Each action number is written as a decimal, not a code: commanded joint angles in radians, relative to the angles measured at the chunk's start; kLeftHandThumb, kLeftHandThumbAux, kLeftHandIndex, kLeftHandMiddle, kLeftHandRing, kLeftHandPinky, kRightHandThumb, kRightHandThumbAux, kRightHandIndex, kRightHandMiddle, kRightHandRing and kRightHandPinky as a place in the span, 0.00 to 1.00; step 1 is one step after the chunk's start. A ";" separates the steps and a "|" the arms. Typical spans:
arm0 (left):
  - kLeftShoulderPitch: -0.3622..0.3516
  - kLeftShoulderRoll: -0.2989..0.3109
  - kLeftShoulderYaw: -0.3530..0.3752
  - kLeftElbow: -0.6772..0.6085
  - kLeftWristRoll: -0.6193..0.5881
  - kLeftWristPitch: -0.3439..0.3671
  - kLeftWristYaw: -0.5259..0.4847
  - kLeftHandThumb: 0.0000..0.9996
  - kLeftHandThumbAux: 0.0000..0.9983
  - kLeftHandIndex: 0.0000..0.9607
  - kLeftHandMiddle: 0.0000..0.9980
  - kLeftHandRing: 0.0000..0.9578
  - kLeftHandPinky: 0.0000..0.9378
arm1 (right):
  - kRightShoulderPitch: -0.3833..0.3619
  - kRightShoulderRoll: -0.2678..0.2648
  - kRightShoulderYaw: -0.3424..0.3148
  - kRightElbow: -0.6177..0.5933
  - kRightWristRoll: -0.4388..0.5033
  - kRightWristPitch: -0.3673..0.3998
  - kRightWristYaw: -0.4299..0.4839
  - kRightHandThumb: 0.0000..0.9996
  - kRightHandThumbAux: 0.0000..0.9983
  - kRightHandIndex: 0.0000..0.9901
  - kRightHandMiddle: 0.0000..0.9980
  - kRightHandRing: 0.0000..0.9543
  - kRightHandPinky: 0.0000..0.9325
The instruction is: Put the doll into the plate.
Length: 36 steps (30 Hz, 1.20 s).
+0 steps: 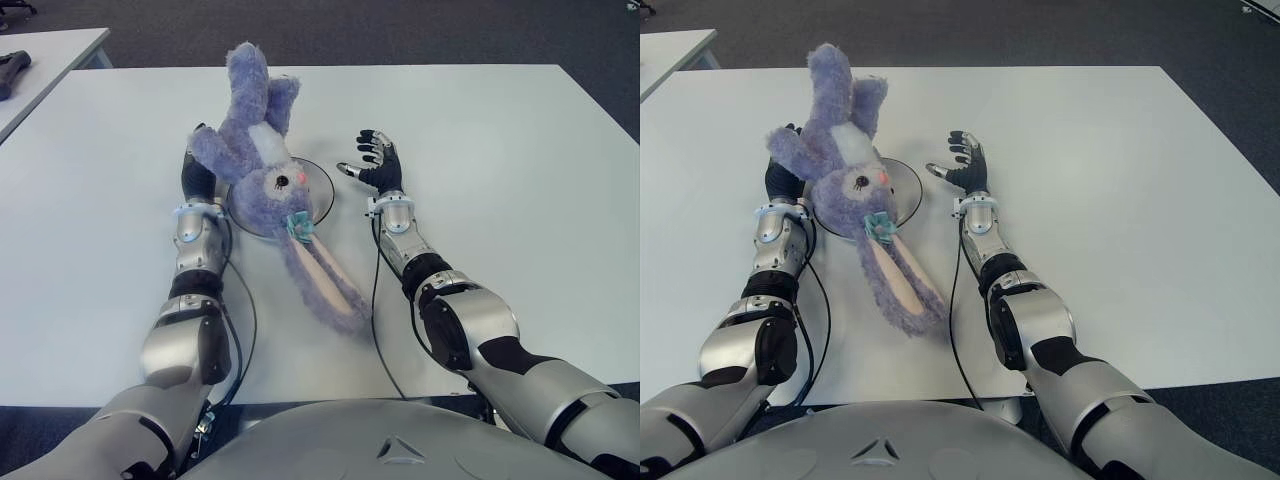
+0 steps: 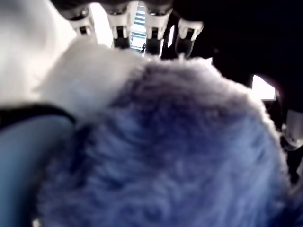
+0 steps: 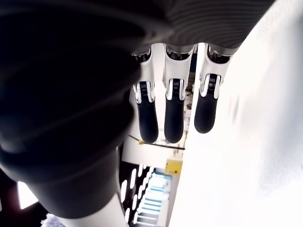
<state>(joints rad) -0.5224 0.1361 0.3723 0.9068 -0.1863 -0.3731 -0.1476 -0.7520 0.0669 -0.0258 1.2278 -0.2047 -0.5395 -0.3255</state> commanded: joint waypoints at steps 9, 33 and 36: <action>0.165 -0.098 -0.033 0.047 -0.021 0.066 -0.041 0.00 0.42 0.00 0.00 0.00 0.00 | 0.230 0.034 0.006 0.128 -0.012 0.039 0.002 0.07 0.97 0.23 0.28 0.28 0.29; 0.205 -0.117 -0.068 -0.039 -0.026 0.101 -0.062 0.00 0.40 0.00 0.00 0.00 0.00 | 0.227 0.039 -0.006 0.127 0.003 0.041 0.011 0.08 0.98 0.24 0.28 0.28 0.29; 0.214 -0.124 -0.073 -0.058 -0.024 0.106 -0.062 0.00 0.40 0.00 0.00 0.00 0.00 | 0.226 0.039 -0.006 0.127 0.004 0.043 0.012 0.08 0.97 0.24 0.28 0.28 0.29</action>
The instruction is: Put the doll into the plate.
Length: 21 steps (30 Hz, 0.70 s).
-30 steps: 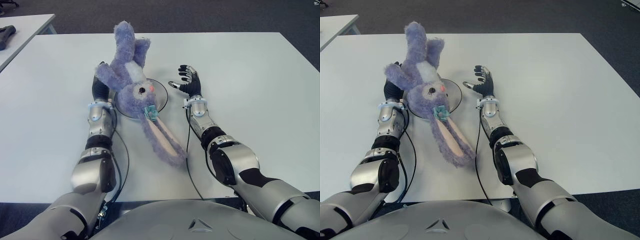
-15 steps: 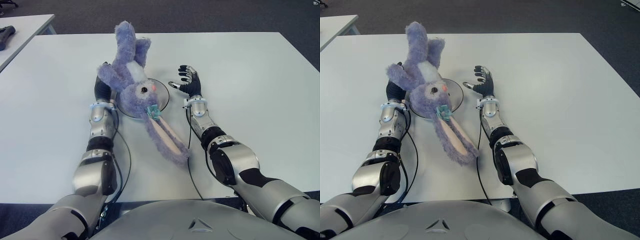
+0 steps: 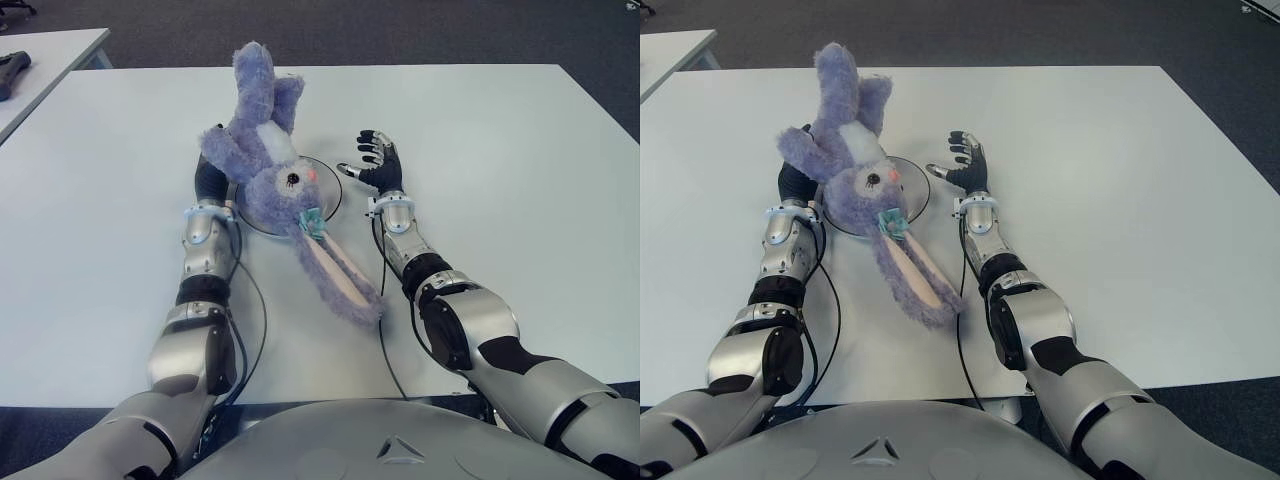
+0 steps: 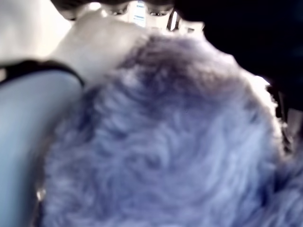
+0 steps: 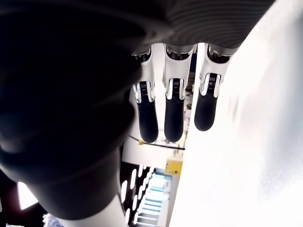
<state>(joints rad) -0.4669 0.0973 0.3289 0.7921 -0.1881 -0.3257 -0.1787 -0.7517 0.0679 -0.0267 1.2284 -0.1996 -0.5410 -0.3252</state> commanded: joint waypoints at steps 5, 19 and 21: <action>0.181 -0.102 -0.049 0.000 -0.015 0.077 -0.022 0.00 0.39 0.00 0.00 0.00 0.00 | 0.226 0.041 -0.005 0.126 -0.001 0.042 0.006 0.08 0.97 0.24 0.28 0.28 0.28; 0.227 -0.107 -0.101 -0.085 -0.009 0.107 -0.033 0.00 0.37 0.00 0.00 0.00 0.00 | 0.226 0.043 -0.007 0.126 0.003 0.039 0.016 0.05 0.97 0.23 0.28 0.27 0.27; 0.231 -0.109 -0.106 -0.090 -0.010 0.109 -0.032 0.00 0.37 0.00 0.00 0.00 0.00 | 0.226 0.042 -0.007 0.126 0.003 0.040 0.018 0.07 0.97 0.23 0.28 0.27 0.28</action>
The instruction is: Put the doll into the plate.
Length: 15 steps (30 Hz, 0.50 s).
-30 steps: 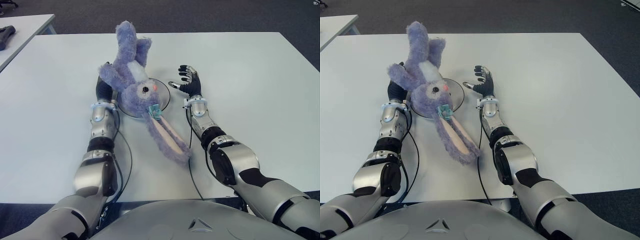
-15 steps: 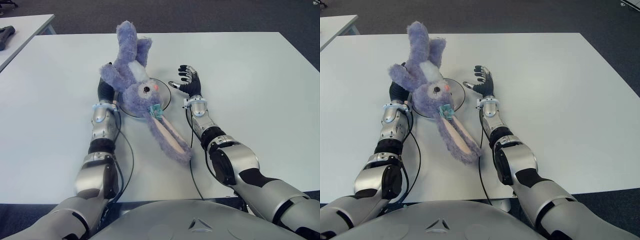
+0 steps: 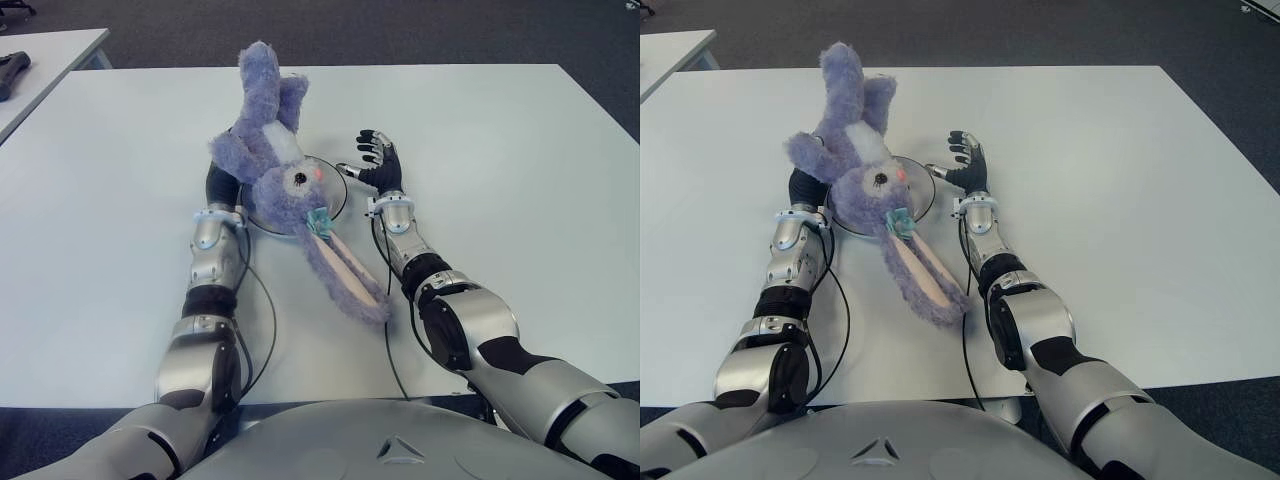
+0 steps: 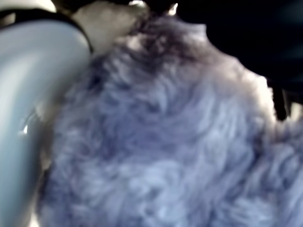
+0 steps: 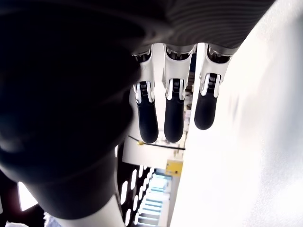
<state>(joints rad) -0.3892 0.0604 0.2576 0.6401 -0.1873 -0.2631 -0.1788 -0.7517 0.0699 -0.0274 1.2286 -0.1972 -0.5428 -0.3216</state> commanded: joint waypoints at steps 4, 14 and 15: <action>0.157 -0.073 -0.041 0.058 -0.013 0.048 -0.032 0.00 0.37 0.00 0.00 0.00 0.00 | 0.227 0.040 -0.005 0.126 0.001 0.042 0.017 0.08 0.97 0.23 0.28 0.28 0.28; 0.164 -0.073 -0.057 0.053 -0.013 0.048 -0.036 0.00 0.37 0.00 0.00 0.00 0.00 | 0.227 0.039 -0.006 0.126 0.001 0.044 0.014 0.07 0.96 0.23 0.28 0.27 0.27; 0.165 -0.073 -0.059 0.054 -0.014 0.047 -0.037 0.00 0.37 0.00 0.00 0.00 0.00 | 0.227 0.039 -0.006 0.126 0.001 0.045 0.013 0.07 0.96 0.23 0.28 0.27 0.27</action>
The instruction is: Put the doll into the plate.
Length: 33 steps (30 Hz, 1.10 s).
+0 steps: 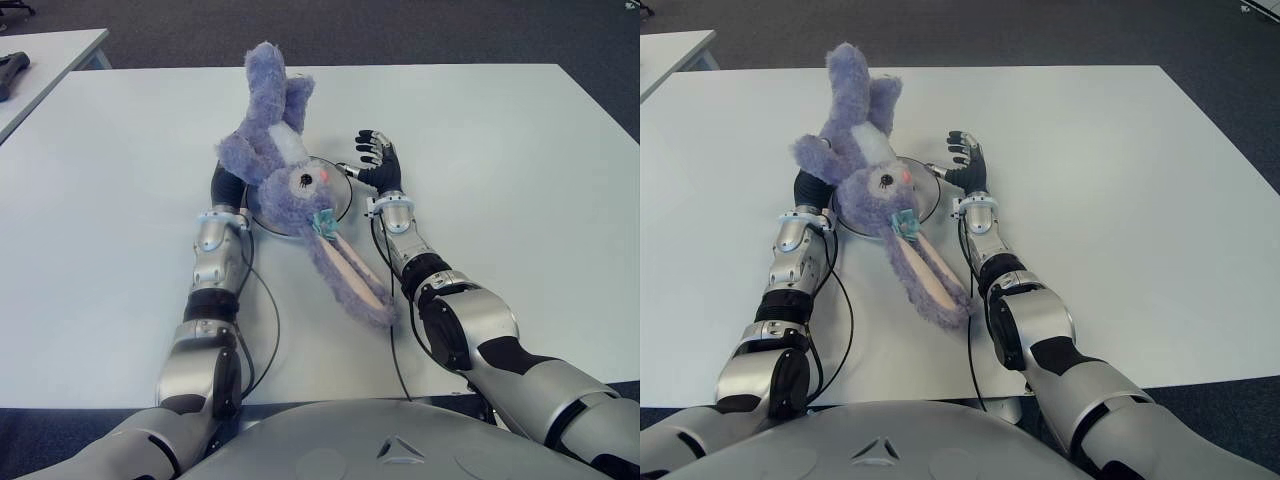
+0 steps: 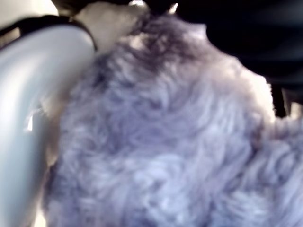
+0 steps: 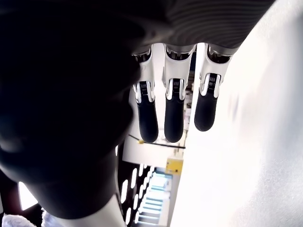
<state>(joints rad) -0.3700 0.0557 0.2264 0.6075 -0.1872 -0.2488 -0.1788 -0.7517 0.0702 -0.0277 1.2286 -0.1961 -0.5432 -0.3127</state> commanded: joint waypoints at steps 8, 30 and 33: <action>0.145 -0.066 -0.038 0.095 -0.018 0.035 -0.057 0.00 0.37 0.00 0.00 0.00 0.00 | 0.227 0.038 -0.003 0.126 -0.005 0.043 -0.002 0.06 0.96 0.23 0.28 0.27 0.28; 0.132 -0.066 -0.028 0.217 0.042 -0.068 0.007 0.00 0.37 0.00 0.02 0.00 0.00 | 0.225 0.043 -0.003 0.125 -0.005 0.051 -0.009 0.04 0.96 0.23 0.28 0.27 0.28; 0.119 -0.068 -0.016 0.305 0.055 -0.132 0.025 0.00 0.37 0.00 0.02 0.00 0.00 | 0.226 0.044 0.000 0.125 -0.006 0.052 -0.007 0.04 0.96 0.23 0.27 0.27 0.27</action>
<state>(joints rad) -0.3940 0.0551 0.2102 0.6687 -0.1473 -0.2962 -0.2005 -0.7497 0.0710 -0.0287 1.2302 -0.1961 -0.5432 -0.3174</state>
